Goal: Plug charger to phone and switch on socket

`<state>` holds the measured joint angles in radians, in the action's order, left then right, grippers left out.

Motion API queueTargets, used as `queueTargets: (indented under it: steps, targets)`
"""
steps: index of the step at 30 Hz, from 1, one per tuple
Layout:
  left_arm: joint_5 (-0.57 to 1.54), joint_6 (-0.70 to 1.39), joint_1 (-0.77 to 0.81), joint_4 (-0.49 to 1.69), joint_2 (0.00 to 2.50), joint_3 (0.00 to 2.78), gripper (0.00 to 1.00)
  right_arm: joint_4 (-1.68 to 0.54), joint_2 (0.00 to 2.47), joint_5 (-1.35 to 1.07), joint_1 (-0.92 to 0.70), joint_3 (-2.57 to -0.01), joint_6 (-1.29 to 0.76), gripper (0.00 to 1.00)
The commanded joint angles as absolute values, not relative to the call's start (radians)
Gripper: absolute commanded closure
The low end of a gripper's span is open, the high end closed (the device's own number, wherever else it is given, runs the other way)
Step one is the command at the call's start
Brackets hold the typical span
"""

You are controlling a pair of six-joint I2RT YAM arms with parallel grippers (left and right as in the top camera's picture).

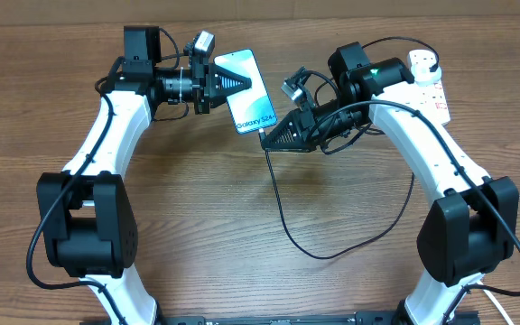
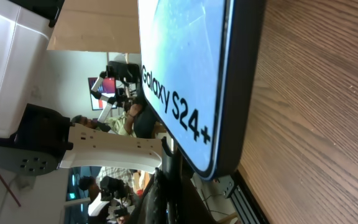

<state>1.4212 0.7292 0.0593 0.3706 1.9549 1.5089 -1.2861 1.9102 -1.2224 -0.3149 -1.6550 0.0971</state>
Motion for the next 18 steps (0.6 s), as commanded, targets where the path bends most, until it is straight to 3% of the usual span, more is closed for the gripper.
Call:
queueTargets:
  steps: [1,18]
  targets:
    - [1.468,0.711,0.066,0.366,1.956,1.514,0.96,-1.284,1.874,-1.228,-0.313,-1.682,0.093,0.96]
    - [1.465,0.741,0.066,0.366,1.956,1.514,0.96,-1.285,1.874,-1.229,-0.315,-1.682,0.075,0.96]
